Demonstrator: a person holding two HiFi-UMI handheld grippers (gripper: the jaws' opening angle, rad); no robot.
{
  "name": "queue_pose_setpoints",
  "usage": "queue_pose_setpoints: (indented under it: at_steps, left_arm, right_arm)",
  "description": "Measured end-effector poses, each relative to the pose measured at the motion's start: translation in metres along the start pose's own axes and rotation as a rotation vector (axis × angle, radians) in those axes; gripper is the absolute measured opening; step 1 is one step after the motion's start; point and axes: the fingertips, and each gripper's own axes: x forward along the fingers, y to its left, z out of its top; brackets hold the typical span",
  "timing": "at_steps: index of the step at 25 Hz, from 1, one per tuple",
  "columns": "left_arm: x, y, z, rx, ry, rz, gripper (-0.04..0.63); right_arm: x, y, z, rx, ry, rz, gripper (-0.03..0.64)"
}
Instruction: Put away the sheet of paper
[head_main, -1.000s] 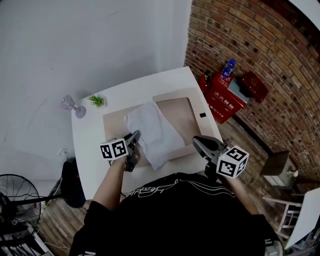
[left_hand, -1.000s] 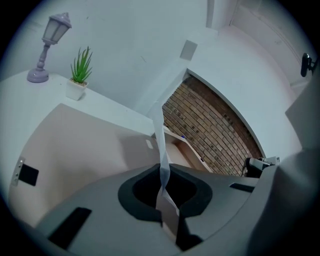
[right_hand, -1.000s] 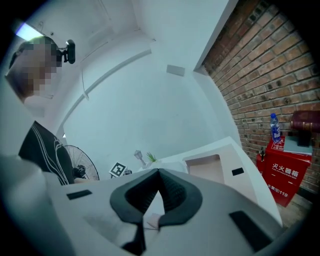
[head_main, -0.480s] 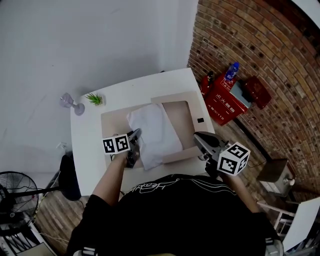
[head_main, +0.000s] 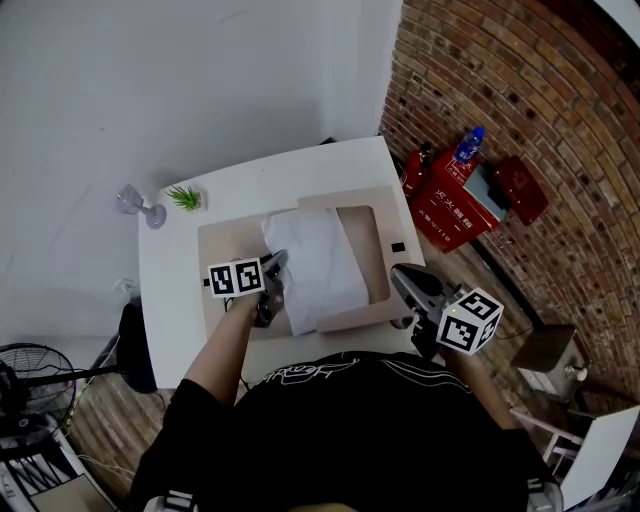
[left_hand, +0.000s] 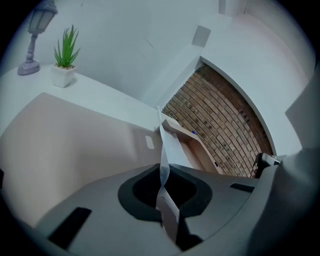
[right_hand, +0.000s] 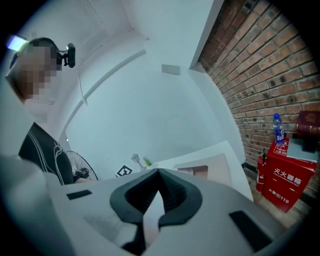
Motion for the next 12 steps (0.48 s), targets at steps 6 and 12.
queue_pose_setpoints:
  at_steps: [6, 12]
  left_arm:
    - [0.016, -0.006, -0.001, 0.002, 0.033, 0.005, 0.04]
    - [0.033, -0.017, 0.001, -0.011, 0.042, -0.008, 0.04]
  right_arm:
    - [-0.007, -0.01, 0.002, 0.006, 0.006, -0.006, 0.002]
    - [-0.011, -0.02, 0.006, 0.007, 0.002, -0.006, 0.002]
